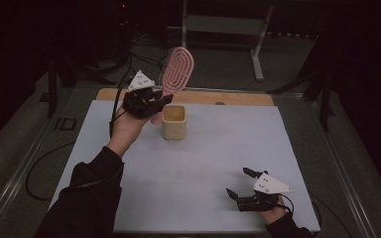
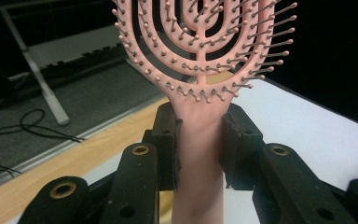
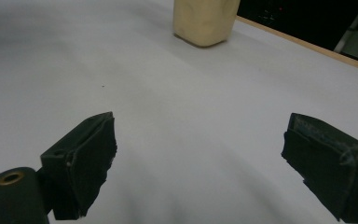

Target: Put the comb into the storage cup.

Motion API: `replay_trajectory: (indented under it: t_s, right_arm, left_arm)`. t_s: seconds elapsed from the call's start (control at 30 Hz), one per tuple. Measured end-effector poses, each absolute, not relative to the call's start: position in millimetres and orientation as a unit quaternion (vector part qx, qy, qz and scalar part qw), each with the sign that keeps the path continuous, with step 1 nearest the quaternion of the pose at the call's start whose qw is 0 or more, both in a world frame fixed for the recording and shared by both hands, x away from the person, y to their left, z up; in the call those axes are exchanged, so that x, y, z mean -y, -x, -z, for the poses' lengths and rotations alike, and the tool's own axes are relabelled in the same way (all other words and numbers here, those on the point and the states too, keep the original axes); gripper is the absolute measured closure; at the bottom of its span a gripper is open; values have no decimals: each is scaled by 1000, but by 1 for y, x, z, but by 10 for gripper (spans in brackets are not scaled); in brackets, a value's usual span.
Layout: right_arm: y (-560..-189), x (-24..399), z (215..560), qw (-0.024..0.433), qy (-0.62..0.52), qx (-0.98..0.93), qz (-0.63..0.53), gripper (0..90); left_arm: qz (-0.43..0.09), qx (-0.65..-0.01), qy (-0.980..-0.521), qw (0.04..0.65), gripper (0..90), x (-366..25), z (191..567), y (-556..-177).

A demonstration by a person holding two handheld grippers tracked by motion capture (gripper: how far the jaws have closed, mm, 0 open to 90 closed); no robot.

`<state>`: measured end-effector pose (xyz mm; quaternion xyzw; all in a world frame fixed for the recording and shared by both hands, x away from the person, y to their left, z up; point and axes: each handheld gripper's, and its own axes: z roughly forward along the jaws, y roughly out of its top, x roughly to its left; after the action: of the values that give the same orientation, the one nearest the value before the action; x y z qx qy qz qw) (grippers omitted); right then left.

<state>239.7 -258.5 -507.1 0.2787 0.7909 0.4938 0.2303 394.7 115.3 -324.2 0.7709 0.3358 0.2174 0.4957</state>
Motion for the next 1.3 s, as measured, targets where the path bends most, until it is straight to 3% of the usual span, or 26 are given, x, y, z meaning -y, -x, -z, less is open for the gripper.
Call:
replay_trajectory:
  t_s: [0.3, 0.93, 1.3]
  right_arm:
    - [-239, 258, 507, 229, -278, -790, -495, 94]
    - [-238, 257, 507, 233, -271, -792, -494, 94]
    - [-238, 257, 507, 229, -273, -792, -496, 94]
  left_arm:
    - [-236, -337, -750, 519, 699, -102, 325, -408]
    - [-224, -381, -700, 560, 699, -105, 351, -447]
    - [-223, -350, -690, 593, 699, -106, 376, -459]
